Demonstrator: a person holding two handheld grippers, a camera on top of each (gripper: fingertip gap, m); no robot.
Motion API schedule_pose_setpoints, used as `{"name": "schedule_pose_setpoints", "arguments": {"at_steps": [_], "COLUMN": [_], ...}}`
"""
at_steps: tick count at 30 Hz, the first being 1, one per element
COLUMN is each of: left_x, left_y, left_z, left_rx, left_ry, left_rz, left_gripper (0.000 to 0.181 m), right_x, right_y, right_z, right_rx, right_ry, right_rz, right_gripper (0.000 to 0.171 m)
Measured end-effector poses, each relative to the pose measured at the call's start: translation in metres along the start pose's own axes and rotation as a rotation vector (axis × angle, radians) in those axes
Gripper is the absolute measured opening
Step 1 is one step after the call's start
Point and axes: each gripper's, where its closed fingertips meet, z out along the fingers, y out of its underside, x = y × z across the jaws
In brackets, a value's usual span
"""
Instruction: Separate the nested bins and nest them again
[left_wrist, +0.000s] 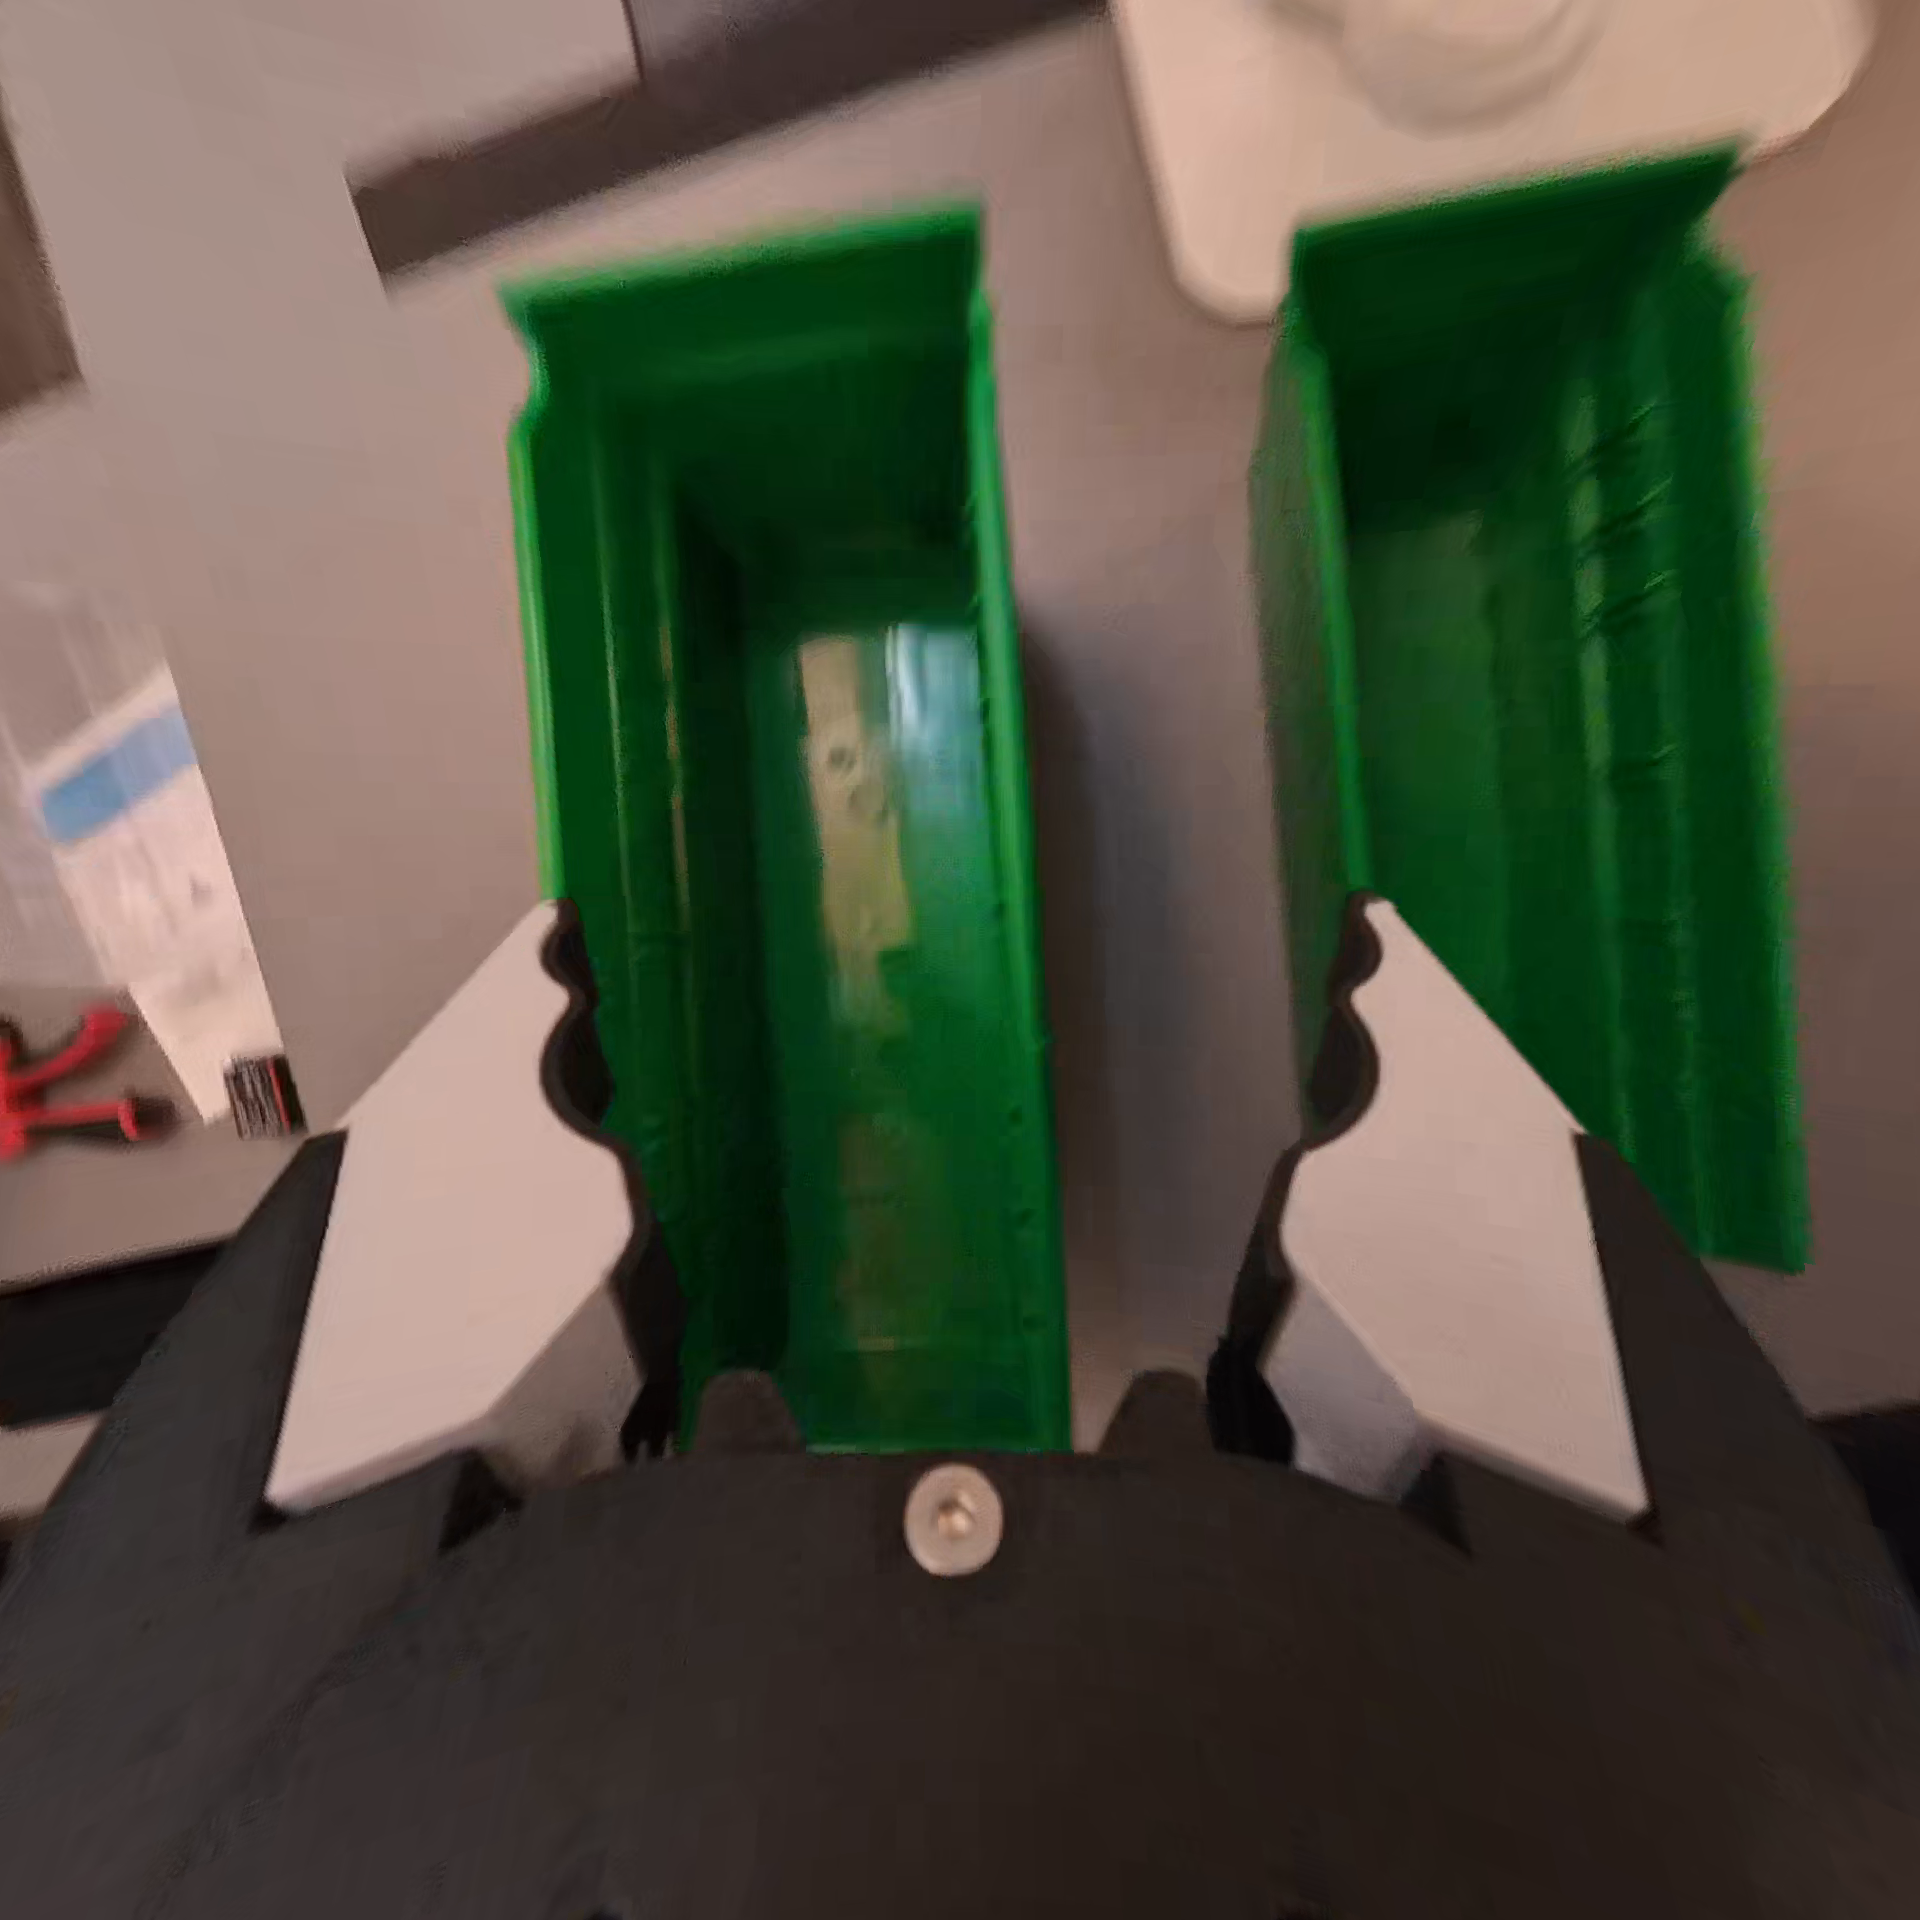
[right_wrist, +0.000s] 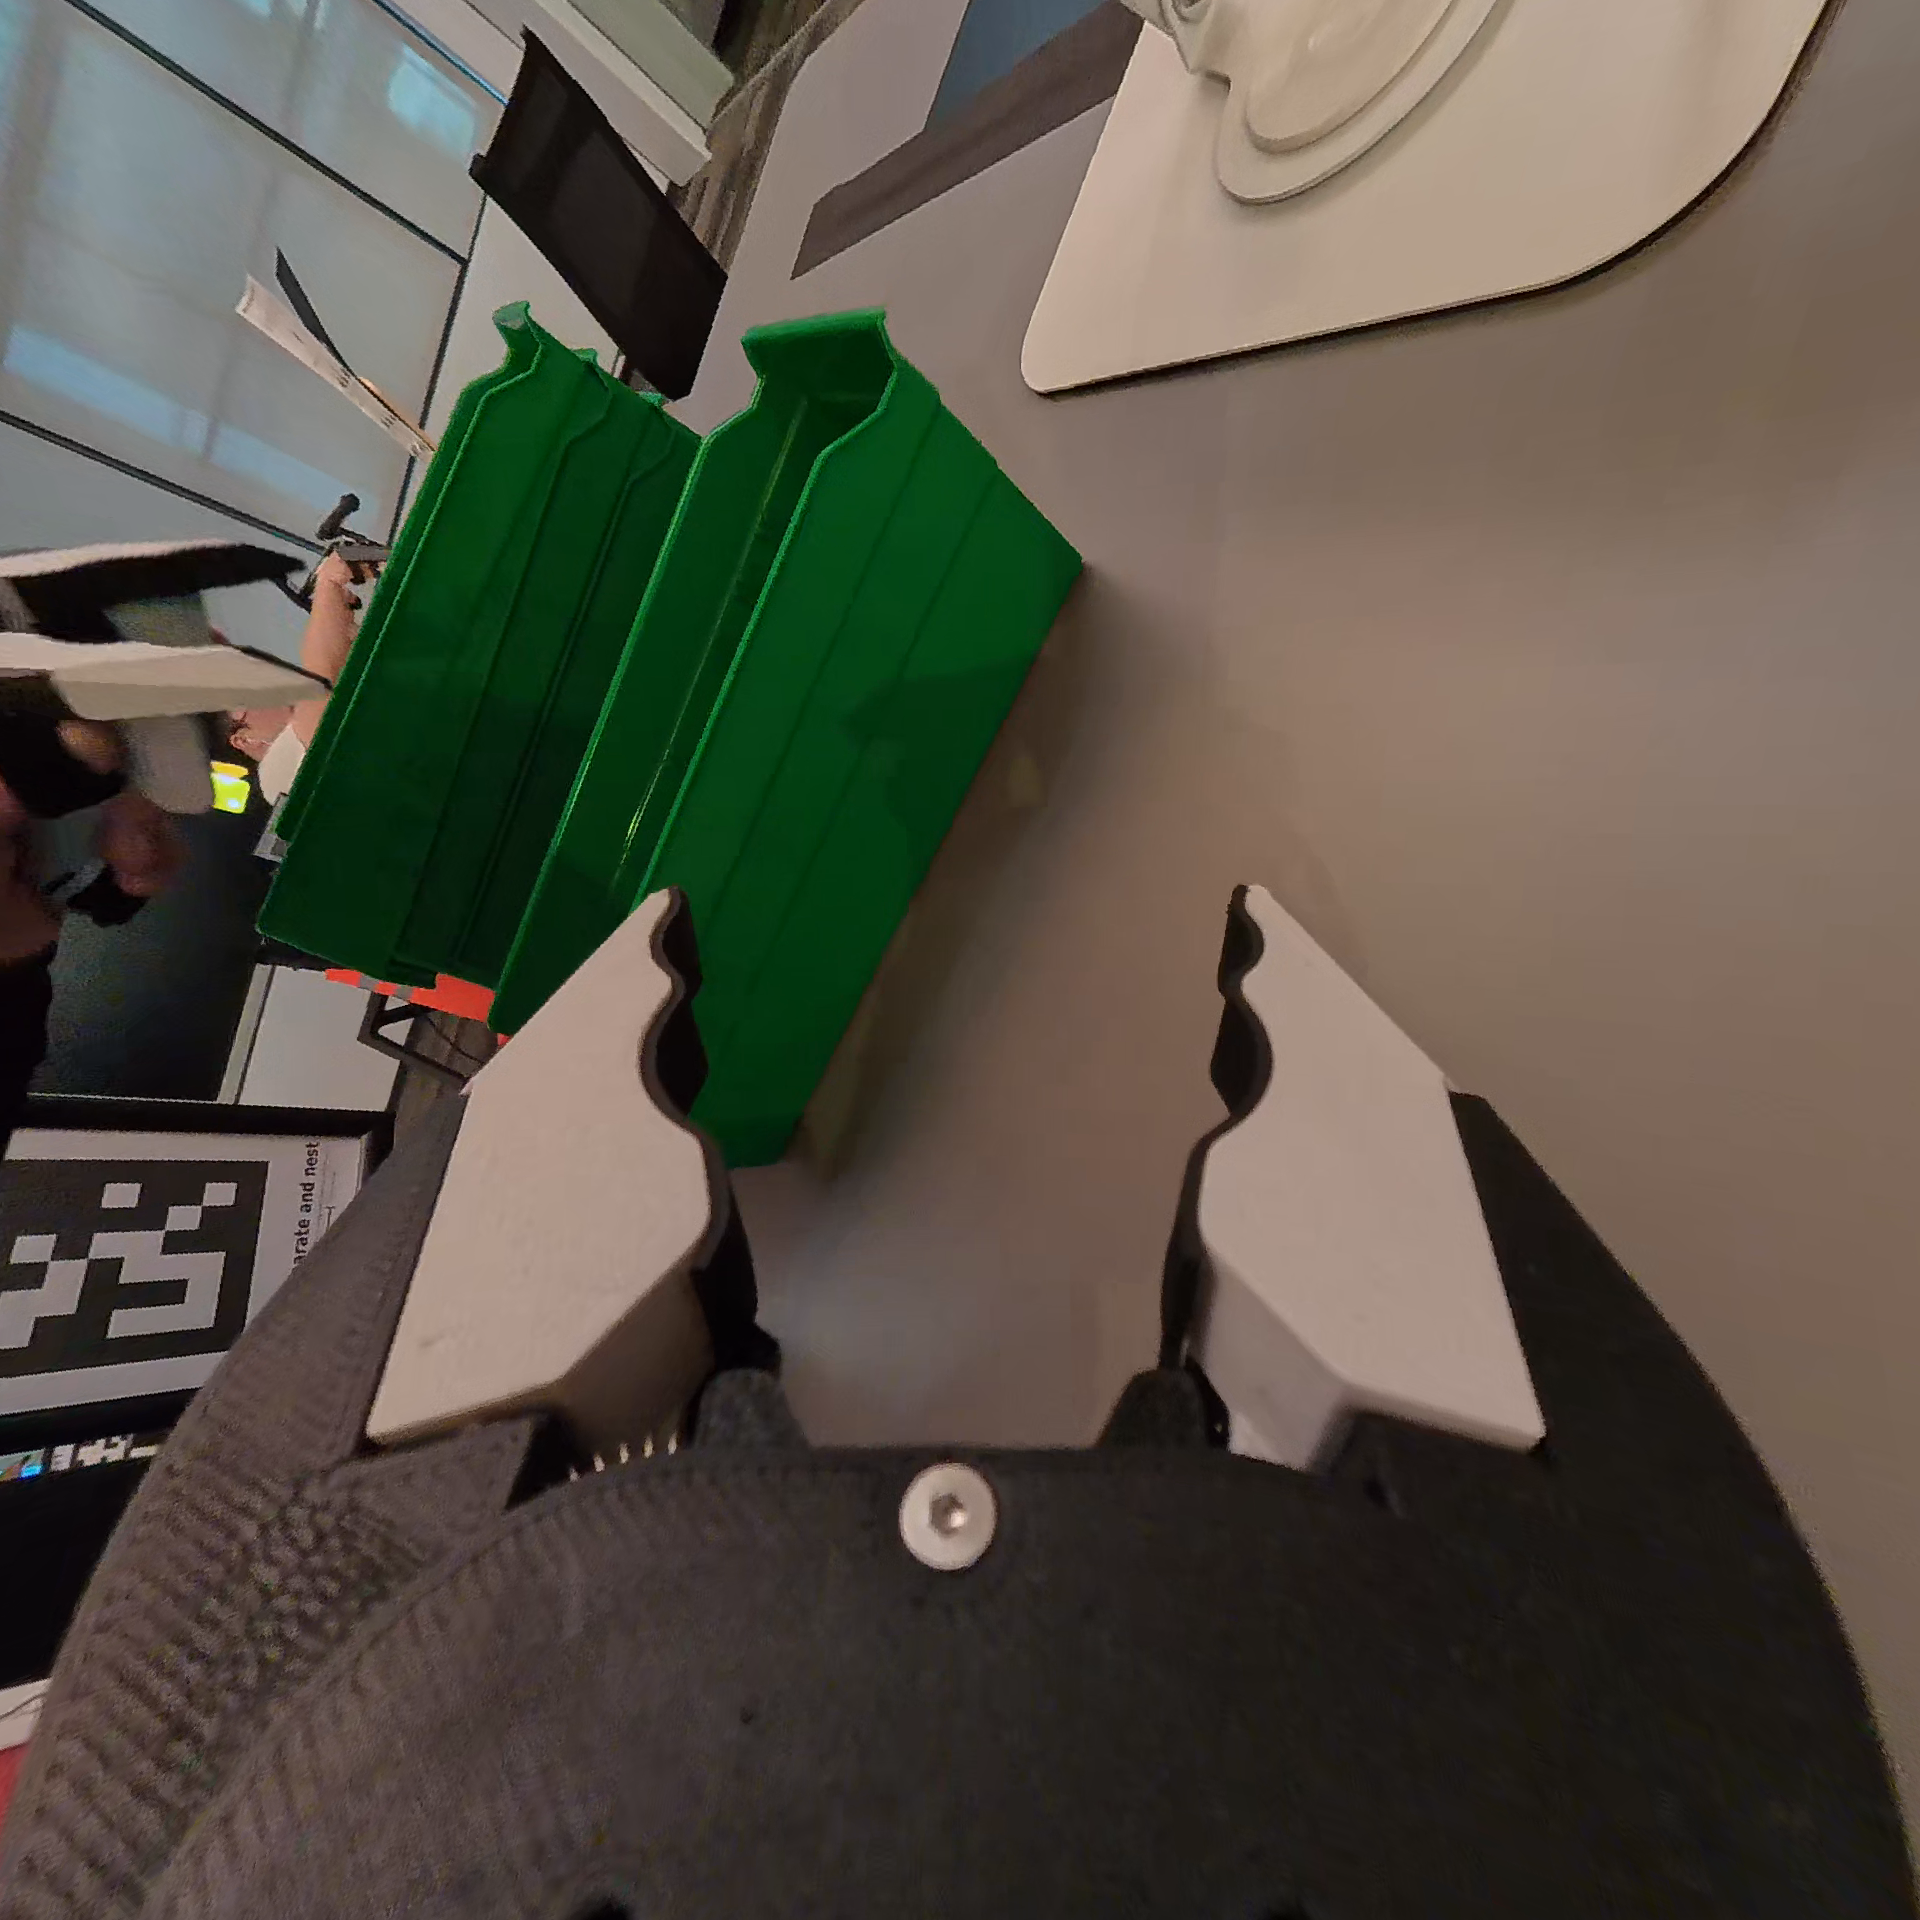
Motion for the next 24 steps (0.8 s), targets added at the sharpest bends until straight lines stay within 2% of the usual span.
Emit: {"name": "schedule_pose_setpoints", "arguments": {"at_steps": [3, 7, 11, 13, 16, 18, 24], "left_x": [-0.024, -0.038, -0.033, -0.032, -0.036, -0.037, -0.04], "left_y": [0.022, 0.027, 0.033, 0.039, 0.032, 0.032, 0.024], "left_z": [0.017, 0.021, 0.027, 0.032, 0.032, 0.03, 0.023], "left_rx": [-0.114, -0.19, -0.271, -0.314, -0.283, -0.278, -0.222], "left_ry": [-0.02, -0.058, 0.003, 0.017, 0.017, 0.016, 0.015], "left_rz": [-0.002, 0.022, 0.024, 0.038, -0.009, -0.001, -0.028], "left_gripper": [0.14, 0.127, 0.137, 0.13, 0.112, 0.107, 0.1], "right_x": [0.001, -0.001, -0.003, -0.002, -0.001, 0.0, 0.004], "right_y": [0.001, 0.002, 0.003, 0.003, 0.003, 0.003, 0.004], "right_z": [0.002, 0.006, 0.009, 0.01, 0.01, 0.009, 0.009], "right_rx": [-0.011, -0.016, -0.016, -0.017, -0.013, -0.012, -0.016], "right_ry": [-0.008, -0.023, -0.031, -0.036, -0.038, -0.037, -0.035], "right_rz": [-0.003, 0.0, 0.005, 0.013, 0.02, 0.024, 0.032], "right_gripper": [0.099, 0.099, 0.098, 0.097, 0.097, 0.096, 0.095]}}
